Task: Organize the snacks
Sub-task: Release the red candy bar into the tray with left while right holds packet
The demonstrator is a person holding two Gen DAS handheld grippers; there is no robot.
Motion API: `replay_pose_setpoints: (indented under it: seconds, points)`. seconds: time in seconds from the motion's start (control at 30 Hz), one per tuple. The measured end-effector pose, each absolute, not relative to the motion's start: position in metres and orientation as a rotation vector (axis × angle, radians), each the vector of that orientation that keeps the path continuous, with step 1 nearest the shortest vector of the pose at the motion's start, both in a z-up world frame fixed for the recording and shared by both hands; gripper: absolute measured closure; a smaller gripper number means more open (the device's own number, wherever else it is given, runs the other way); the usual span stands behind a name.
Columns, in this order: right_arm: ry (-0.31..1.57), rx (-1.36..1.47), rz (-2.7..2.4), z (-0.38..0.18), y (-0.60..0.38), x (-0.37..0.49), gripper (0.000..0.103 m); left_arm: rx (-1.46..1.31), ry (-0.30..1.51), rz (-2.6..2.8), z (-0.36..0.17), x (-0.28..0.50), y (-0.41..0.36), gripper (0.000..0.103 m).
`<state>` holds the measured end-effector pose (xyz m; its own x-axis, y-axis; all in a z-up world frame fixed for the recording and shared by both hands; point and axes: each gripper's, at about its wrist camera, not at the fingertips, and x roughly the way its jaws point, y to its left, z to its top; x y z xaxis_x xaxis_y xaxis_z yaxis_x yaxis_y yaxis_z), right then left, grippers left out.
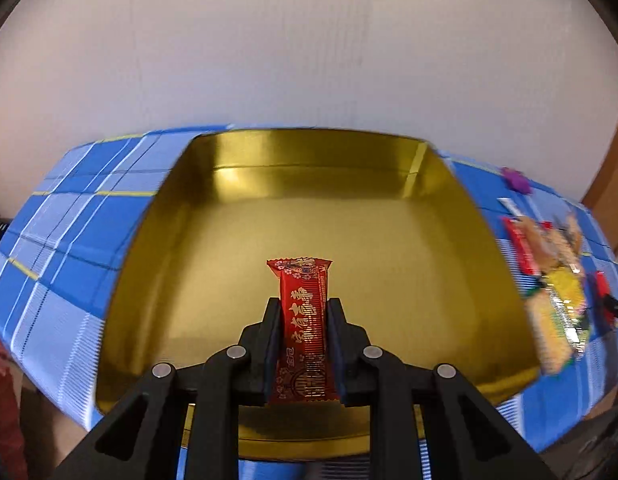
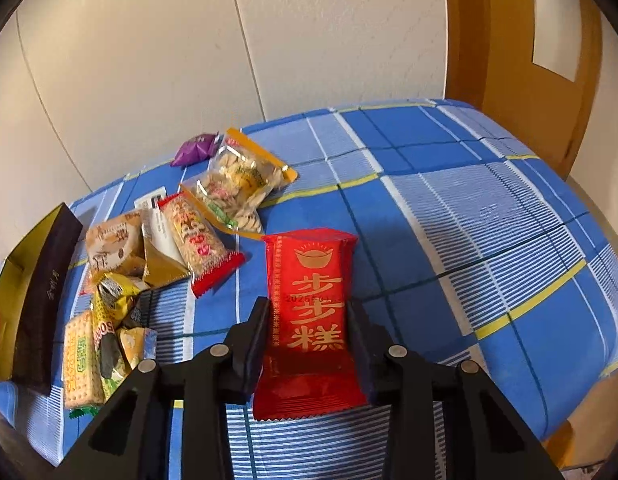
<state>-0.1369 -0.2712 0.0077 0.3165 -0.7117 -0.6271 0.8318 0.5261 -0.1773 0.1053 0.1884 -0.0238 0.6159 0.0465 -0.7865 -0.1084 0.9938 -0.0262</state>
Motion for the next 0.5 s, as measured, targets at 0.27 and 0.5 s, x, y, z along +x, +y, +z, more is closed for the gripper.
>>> replay_pose_setpoints:
  seconds: [0.27, 0.5]
  points:
    - [0.635, 0.169, -1.022, 0.023, -0.263, -0.141, 0.065, -0.077, 0.95, 0.163, -0.036, 0.104, 0.218, 0.081]
    - [0.578, 0.155, -1.003, 0.031, -0.255, -0.138, 0.065, -0.079, 0.965, 0.236, -0.047, 0.102, 0.228, 0.078]
